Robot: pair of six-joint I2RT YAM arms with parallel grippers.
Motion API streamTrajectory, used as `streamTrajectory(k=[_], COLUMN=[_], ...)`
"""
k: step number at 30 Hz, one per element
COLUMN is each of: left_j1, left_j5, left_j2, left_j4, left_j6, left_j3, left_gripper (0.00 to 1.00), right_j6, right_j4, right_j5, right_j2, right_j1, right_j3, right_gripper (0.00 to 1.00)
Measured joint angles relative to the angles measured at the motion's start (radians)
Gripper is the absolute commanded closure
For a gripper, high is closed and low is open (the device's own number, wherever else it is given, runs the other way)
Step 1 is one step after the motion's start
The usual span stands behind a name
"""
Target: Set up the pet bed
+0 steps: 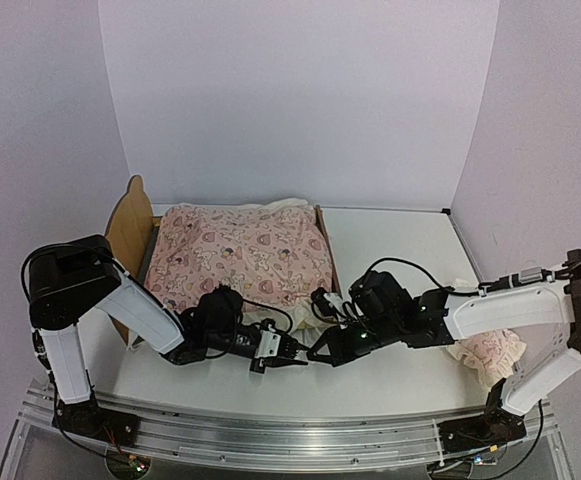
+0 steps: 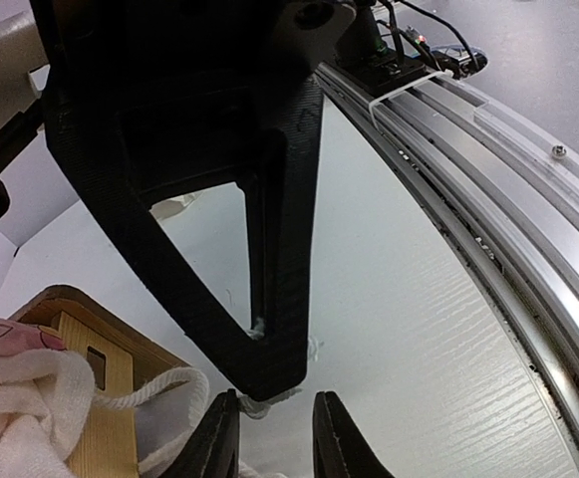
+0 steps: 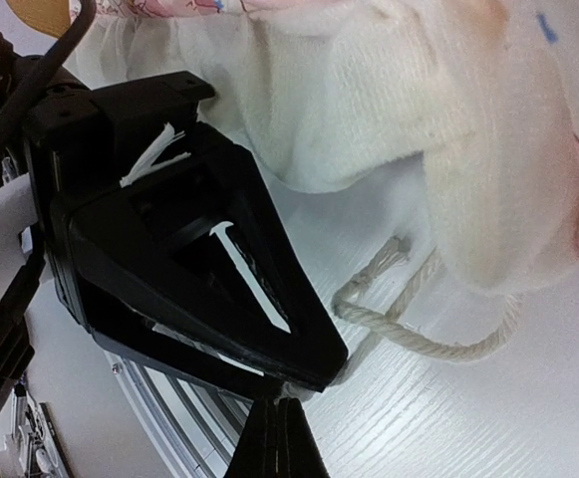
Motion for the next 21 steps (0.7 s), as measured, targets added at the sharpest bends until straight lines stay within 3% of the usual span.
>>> streamTrajectory(k=[2, 11, 16, 21], left_j1=[0.0, -0.001, -0.004, -0.005], left_j5=[-0.006, -0.032, -0.063, -0.096], left_j2=[0.001, 0.001, 0.001, 0.001], left_j4=[0.001, 0.01, 0.016, 0.021], left_j6=[0.004, -0.114, -0.302, -0.46], left_j3=[0.0, 0.001, 0.001, 0.001], left_gripper=[0.99, 1.0, 1.0, 1.0], right_j6=[0.001, 0.003, 0.02, 0.02], right_j4=[-0.004, -0.008, -0.005, -0.027], right_j5=[-0.005, -0.005, 0.017, 0.066], right_j2=[0.0, 0.0, -0.001, -0.035], right_j1=[0.0, -0.008, -0.011, -0.018], right_j3=[0.0, 0.0, 0.002, 0.001], right_gripper=[1.0, 0.99, 0.73, 0.71])
